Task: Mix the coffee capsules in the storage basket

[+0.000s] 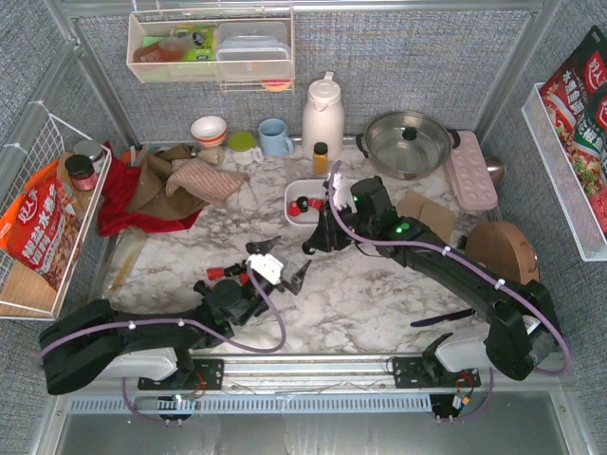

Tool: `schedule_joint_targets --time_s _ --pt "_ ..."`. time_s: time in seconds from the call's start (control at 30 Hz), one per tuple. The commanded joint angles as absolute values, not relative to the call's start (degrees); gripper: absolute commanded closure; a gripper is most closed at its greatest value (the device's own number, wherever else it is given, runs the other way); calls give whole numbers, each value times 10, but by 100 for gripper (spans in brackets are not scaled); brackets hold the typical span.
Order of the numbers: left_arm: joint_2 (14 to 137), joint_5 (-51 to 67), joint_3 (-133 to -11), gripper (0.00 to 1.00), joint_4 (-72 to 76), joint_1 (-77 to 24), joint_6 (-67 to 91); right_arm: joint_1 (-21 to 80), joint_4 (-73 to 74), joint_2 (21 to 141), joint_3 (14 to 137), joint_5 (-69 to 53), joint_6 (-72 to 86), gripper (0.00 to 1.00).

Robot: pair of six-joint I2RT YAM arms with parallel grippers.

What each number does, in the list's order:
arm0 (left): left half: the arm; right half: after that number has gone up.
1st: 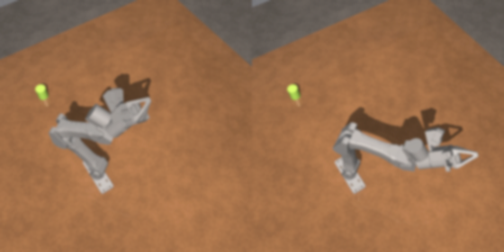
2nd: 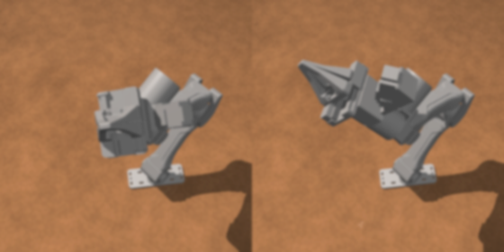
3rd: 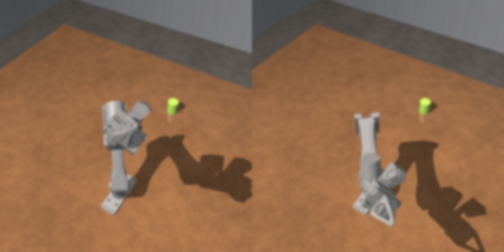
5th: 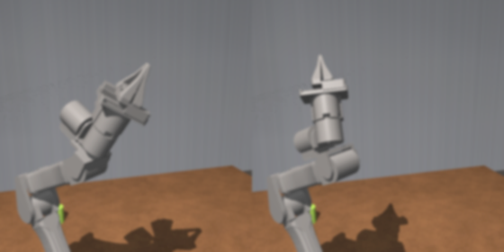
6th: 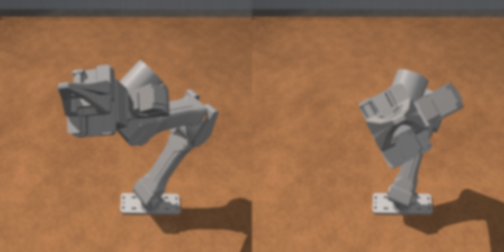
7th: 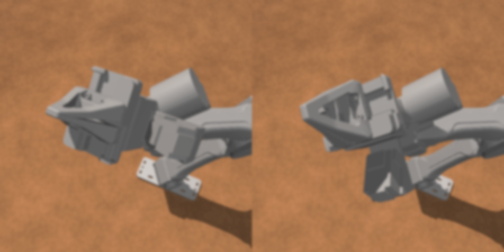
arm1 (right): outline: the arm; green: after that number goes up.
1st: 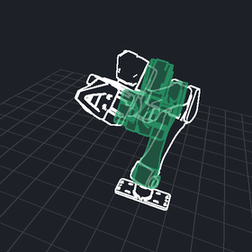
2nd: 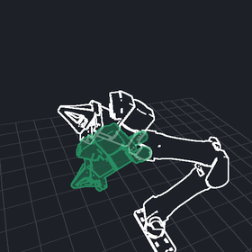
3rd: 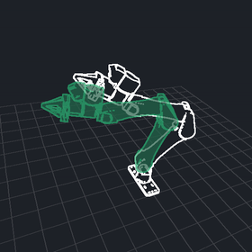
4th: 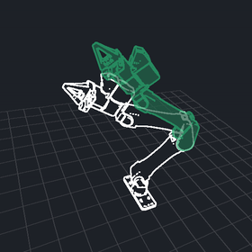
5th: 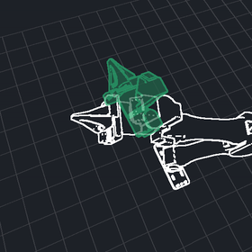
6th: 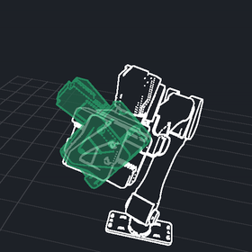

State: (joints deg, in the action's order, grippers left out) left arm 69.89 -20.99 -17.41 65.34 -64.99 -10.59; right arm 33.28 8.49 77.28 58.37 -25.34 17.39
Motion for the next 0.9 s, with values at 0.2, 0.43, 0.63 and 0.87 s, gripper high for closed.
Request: schedule_joint_targets --time_s 0.2,0.43,0.63,0.87 --pt "495 -410 -181 1 319 -649 172 299 -6 818 587 -4 122 89" --pt "371 -473 -215 1 -29 -648 434 268 -55 938 647 56 65 86" --pt "307 -436 -213 1 -208 -649 603 249 -25 1008 693 67 80 64" --pt "345 -374 -190 1 -226 -648 642 247 -16 1000 672 62 88 45"
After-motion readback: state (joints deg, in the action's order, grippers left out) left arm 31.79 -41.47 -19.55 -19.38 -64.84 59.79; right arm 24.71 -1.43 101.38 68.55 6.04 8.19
